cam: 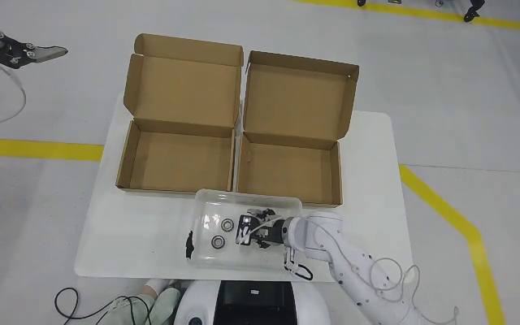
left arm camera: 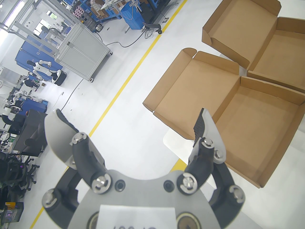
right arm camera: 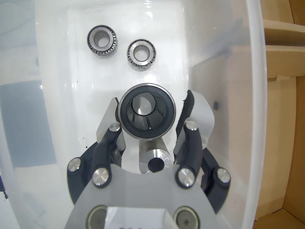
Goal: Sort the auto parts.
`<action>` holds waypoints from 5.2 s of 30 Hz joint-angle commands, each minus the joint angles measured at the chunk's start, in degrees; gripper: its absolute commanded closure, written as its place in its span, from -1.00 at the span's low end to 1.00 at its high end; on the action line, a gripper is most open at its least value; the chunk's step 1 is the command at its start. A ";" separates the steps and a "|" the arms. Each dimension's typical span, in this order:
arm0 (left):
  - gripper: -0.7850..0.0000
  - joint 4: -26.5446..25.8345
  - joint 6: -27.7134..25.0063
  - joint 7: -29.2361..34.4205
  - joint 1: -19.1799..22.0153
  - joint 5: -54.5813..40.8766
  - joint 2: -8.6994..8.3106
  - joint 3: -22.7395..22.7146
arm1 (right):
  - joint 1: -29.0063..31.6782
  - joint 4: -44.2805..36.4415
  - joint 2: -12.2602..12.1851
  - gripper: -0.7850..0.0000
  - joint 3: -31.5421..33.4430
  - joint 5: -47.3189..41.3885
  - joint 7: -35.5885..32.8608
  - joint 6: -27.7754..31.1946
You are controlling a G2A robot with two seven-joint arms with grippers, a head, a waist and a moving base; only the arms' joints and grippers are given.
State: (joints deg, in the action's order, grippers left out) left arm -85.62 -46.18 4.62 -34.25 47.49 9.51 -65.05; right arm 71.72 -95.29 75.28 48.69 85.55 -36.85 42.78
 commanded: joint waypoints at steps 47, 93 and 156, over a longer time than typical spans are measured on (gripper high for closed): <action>-1.00 0.00 0.00 0.00 0.00 0.00 0.00 0.00 | 1.00 -11.63 -2.55 1.00 5.00 -14.94 16.87 -0.04; -1.00 0.00 0.00 0.00 0.00 0.00 0.00 0.00 | -10.41 -29.38 -4.70 1.00 20.93 -31.72 16.33 -5.88; -1.00 0.00 0.00 0.00 0.00 0.00 0.00 0.00 | -15.90 6.16 -3.93 1.00 3.80 -21.95 0.89 -10.05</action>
State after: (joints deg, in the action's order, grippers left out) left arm -85.62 -46.18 4.62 -34.25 47.49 9.51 -65.05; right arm 55.93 -89.66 71.31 52.59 63.65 -36.32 32.71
